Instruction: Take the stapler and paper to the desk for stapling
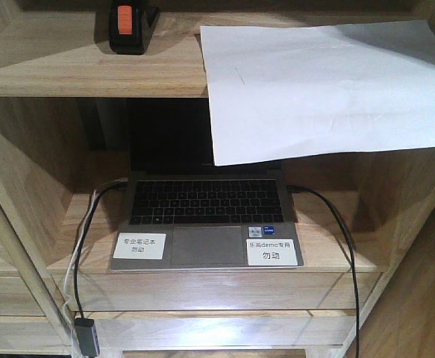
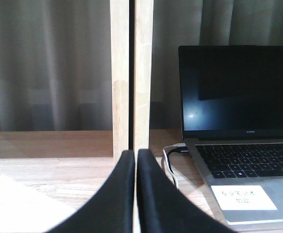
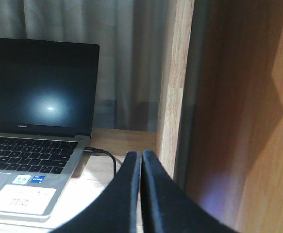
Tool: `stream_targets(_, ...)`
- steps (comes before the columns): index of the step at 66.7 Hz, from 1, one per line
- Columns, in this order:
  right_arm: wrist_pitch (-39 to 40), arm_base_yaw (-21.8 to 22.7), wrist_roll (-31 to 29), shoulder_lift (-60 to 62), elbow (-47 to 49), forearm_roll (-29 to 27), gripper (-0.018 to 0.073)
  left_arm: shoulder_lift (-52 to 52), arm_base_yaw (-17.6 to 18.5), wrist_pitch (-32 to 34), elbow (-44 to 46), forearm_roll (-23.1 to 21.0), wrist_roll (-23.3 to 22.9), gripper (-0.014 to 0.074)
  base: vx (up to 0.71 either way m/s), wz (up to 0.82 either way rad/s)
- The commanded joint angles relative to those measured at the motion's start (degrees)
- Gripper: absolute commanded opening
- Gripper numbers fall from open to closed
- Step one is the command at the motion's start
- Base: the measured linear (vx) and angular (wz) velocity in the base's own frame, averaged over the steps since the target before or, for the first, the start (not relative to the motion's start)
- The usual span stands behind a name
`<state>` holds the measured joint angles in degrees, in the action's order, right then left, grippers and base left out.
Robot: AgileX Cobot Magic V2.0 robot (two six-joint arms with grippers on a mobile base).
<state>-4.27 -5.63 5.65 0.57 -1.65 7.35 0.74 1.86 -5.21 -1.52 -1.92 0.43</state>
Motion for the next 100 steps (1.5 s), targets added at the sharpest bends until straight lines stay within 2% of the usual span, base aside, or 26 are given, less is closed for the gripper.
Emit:
stream_targets(1,4.0,0.1,-0.1,0.5,-1.3,0.3,-0.0009,-0.4,-0.1,4.3,-0.7,-0.4,-0.4,-0.0006,0.00,0.00)
stream_targets(80,3.9,0.1,-0.1,0.5,-1.3,0.3,-0.0009,-0.4,-0.1,4.8,-0.7,-0.4,-0.4,-0.0006,0.00,0.00)
stream_targets(94,3.9,0.1,-0.1,0.5,-1.3,0.3,-0.0009,-0.4,-0.1,16.3,0.2,-0.4,-0.4,-0.0006,0.00,0.00)
stream_targets(100,3.9,0.1,-0.1,0.5,-1.3,0.3,-0.0009,-0.4,0.0,18.1,2.3,-0.5,-1.8,-0.0006,0.00,0.00)
